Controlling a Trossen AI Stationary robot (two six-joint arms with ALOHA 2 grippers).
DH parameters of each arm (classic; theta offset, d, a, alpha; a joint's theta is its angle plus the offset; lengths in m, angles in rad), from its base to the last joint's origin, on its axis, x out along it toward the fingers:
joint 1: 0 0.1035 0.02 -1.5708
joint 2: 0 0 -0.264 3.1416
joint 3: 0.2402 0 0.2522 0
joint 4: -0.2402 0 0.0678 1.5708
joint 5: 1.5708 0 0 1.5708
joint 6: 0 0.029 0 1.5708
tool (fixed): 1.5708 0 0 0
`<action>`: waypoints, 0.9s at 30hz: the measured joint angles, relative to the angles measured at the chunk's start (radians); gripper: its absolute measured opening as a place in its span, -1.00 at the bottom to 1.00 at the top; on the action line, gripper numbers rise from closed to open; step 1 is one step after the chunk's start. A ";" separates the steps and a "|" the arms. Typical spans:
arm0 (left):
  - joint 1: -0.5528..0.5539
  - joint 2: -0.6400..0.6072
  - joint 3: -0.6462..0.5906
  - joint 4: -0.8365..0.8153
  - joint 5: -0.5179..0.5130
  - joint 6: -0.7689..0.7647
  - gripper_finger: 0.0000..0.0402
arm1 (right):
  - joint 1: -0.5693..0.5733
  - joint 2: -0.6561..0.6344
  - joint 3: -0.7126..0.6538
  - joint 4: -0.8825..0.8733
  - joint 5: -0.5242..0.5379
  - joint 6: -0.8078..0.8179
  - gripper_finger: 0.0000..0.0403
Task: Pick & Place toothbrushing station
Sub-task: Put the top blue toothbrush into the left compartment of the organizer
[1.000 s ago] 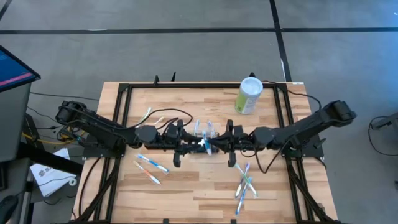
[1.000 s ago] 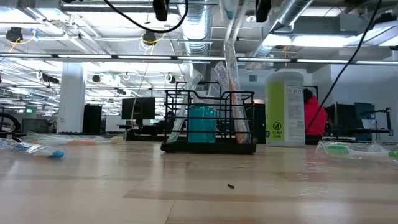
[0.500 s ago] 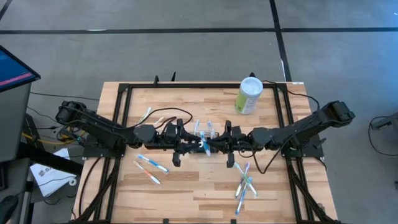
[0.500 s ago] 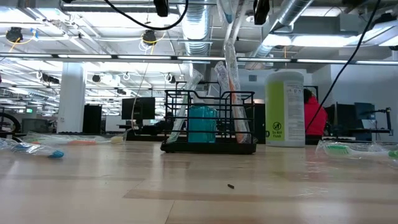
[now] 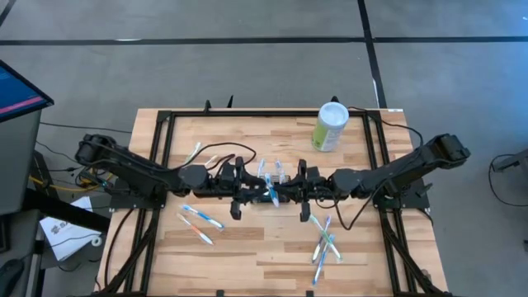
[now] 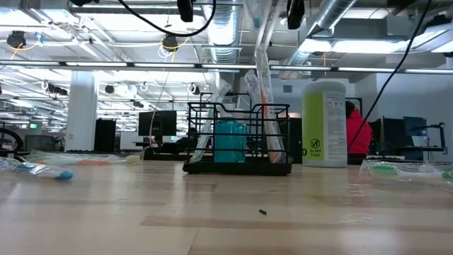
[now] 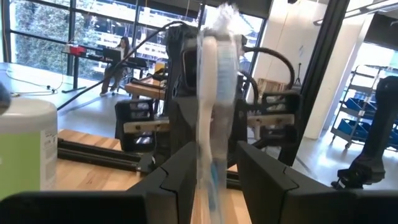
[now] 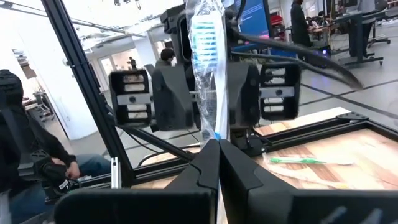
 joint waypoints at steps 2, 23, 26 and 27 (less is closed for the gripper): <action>0.008 0.014 0.000 0.016 0.000 0.000 -0.46 | 0.001 0.017 0.011 -0.018 -0.002 0.000 -1.00; 0.004 0.022 0.000 0.033 0.001 0.023 -0.63 | 0.002 0.047 0.075 -0.069 -0.026 -0.034 -1.00; 0.000 0.022 0.000 0.032 0.009 0.025 -0.81 | 0.002 0.055 0.075 -0.078 -0.026 -0.034 -1.00; -0.001 0.022 0.000 0.031 0.016 0.026 -0.88 | 0.002 0.055 0.075 -0.083 -0.026 -0.035 -1.00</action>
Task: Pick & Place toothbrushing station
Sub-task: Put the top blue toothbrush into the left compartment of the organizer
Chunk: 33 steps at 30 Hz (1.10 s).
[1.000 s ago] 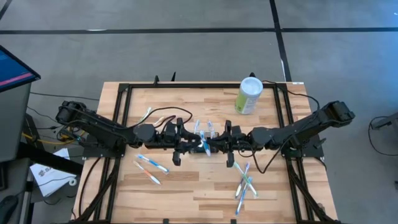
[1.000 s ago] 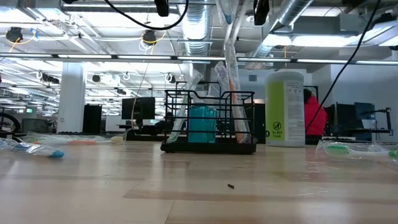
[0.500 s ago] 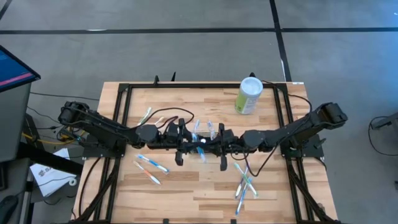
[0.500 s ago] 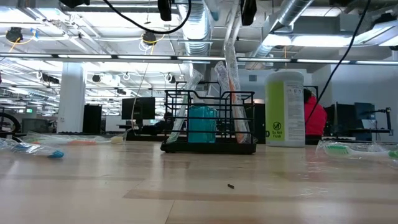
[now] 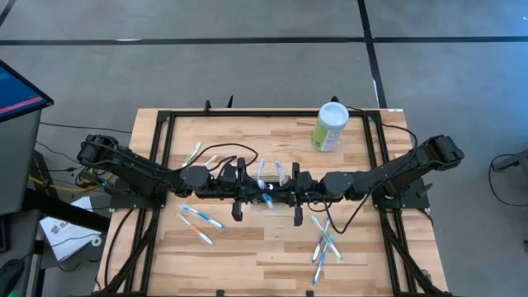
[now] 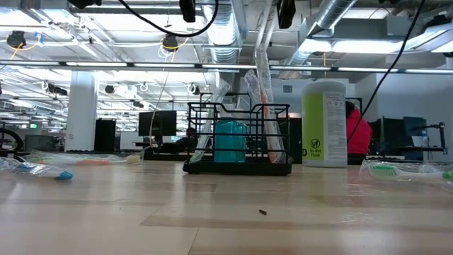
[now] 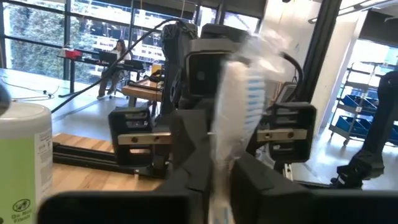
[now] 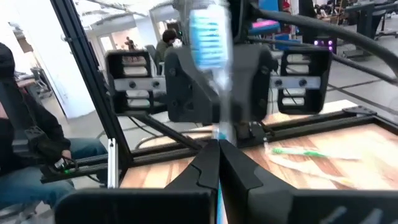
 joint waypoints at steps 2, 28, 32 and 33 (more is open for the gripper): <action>0.000 0.000 0.000 0.000 0.017 0.001 -0.95 | 0.000 0.000 0.000 -0.007 0.000 0.000 -1.00; 0.008 -0.100 -0.142 -0.121 -0.150 0.022 -0.94 | 0.034 -0.127 -0.001 -0.310 0.001 -0.029 -1.00; 0.022 -0.106 -0.189 -0.040 -0.178 0.054 -0.94 | 0.041 -0.127 -0.001 -0.304 0.001 -0.029 -1.00; 0.026 -0.112 -0.197 -0.038 -0.179 0.053 -0.94 | 0.041 -0.127 -0.001 -0.305 0.001 -0.029 -1.00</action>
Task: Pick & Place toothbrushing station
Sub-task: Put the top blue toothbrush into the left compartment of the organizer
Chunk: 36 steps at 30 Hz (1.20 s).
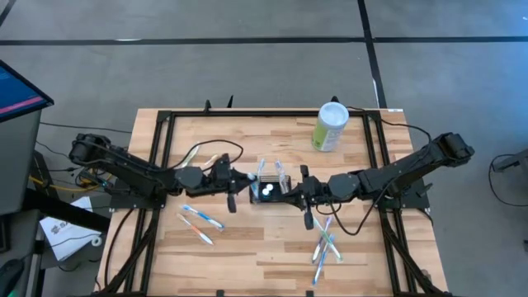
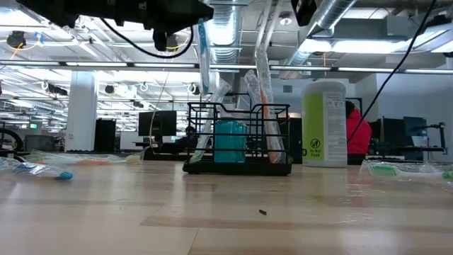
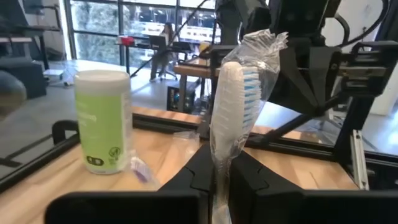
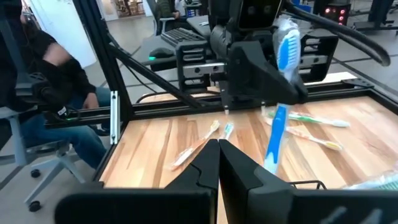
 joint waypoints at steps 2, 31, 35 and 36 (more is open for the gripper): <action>0.012 0.004 -0.006 0.008 -0.001 -0.009 -0.93 | -0.002 0.000 0.000 0.000 0.000 0.000 -1.00; 0.022 0.086 -0.018 0.007 -0.026 -0.044 -0.92 | 0.005 0.009 0.000 0.005 0.000 0.001 -1.00; 0.022 0.104 -0.018 0.000 -0.044 -0.050 -0.93 | 0.006 0.010 0.000 0.001 0.000 0.002 -1.00; 0.022 0.104 -0.018 0.001 -0.045 -0.058 -0.93 | 0.005 0.010 0.000 0.001 0.000 0.002 -1.00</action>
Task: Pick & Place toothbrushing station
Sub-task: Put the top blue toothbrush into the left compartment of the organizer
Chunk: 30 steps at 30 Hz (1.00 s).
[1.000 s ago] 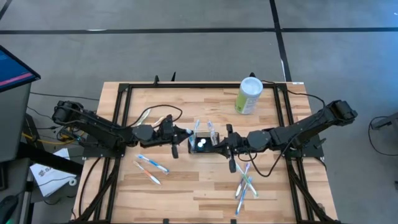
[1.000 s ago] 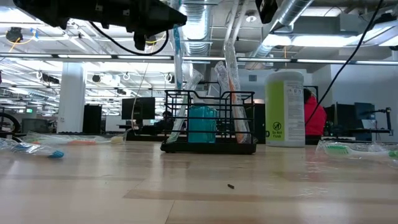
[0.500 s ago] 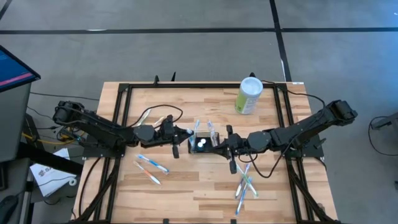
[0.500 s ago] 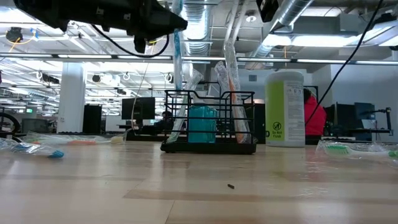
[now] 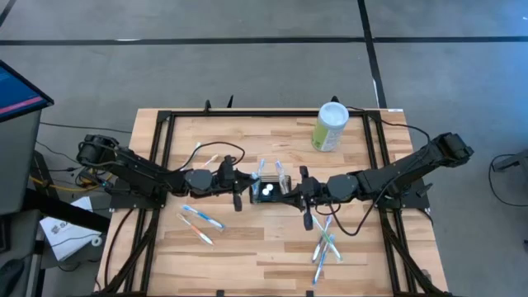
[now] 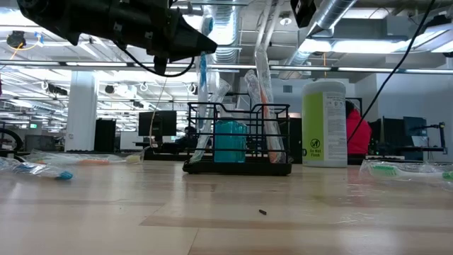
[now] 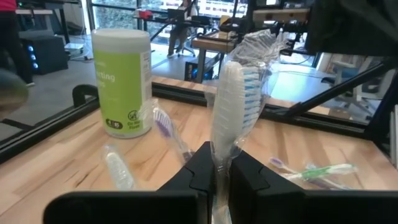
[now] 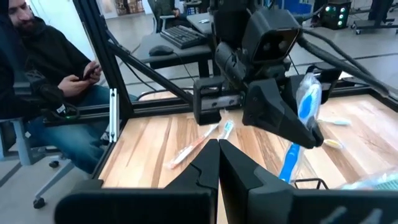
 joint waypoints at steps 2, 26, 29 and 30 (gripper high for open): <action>0.000 0.000 0.000 0.002 -0.001 -0.007 -0.92 | 0.000 0.000 0.000 -0.001 0.000 -0.001 -1.00; -0.003 0.045 -0.083 0.066 -0.044 -0.111 -0.90 | 0.000 0.000 0.000 -0.023 0.000 0.000 -1.00; -0.003 0.047 -0.082 0.075 -0.044 -0.112 -0.90 | 0.000 0.000 0.000 -0.023 0.000 -0.001 -1.00; -0.003 0.049 -0.082 0.075 -0.044 -0.112 -0.90 | 0.000 0.000 0.000 -0.023 0.000 -0.002 -1.00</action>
